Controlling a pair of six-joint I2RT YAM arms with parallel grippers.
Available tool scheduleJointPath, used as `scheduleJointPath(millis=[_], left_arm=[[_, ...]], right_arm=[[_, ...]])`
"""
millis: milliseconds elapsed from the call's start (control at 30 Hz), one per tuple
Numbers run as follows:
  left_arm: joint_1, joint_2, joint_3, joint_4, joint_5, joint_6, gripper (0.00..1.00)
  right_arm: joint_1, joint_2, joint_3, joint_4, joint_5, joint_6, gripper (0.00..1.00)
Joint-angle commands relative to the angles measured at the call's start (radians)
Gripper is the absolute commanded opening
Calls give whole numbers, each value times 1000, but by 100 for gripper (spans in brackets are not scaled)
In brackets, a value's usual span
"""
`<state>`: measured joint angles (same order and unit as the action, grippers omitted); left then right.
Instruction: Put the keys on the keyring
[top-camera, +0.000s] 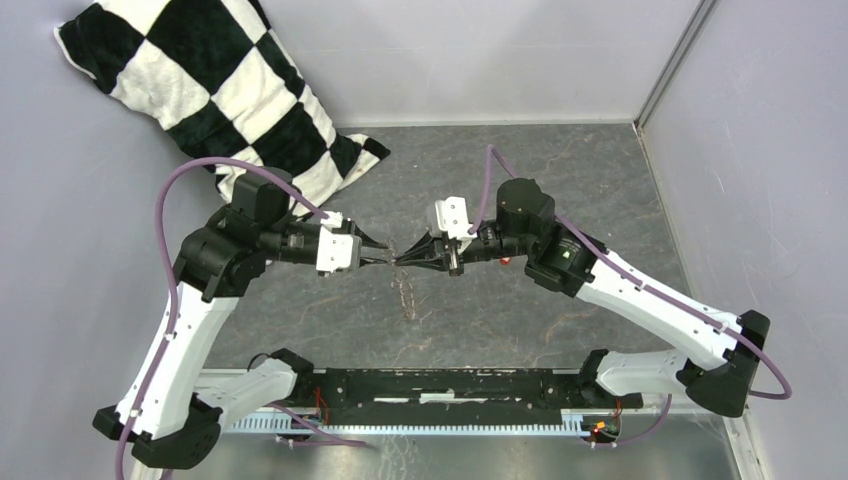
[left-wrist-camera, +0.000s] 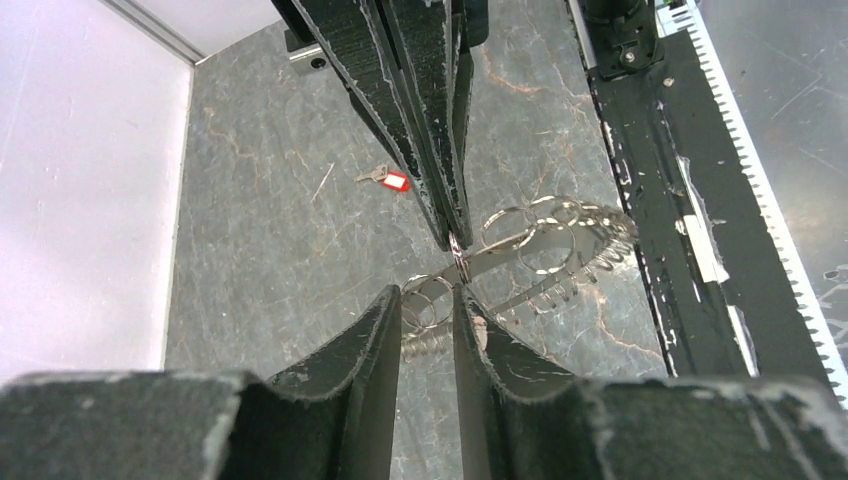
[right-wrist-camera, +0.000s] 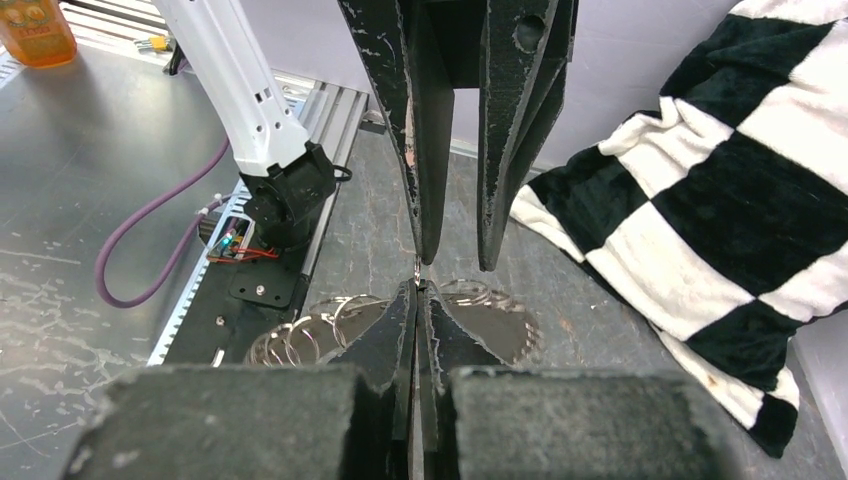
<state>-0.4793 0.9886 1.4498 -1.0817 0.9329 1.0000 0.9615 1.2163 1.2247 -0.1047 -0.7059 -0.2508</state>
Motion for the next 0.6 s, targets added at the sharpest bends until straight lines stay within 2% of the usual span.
scheduleJointPath(millis=[0, 267, 367, 500, 567], left_arm=[[-3, -1, 9, 40, 50, -88, 32], [-11, -5, -9, 25, 72, -103, 35], [-19, 4, 6, -59, 56, -28, 38], [-24, 13, 19, -216, -15, 180, 41], [-25, 13, 26, -246, -41, 228, 43]], right_arm=[[4, 10, 27, 76, -20, 12, 1], [4, 28, 44, 59, -29, 25, 1], [5, 28, 47, 48, -21, 18, 1], [4, 26, 46, 39, -21, 7, 1], [5, 25, 45, 36, -21, 5, 1]])
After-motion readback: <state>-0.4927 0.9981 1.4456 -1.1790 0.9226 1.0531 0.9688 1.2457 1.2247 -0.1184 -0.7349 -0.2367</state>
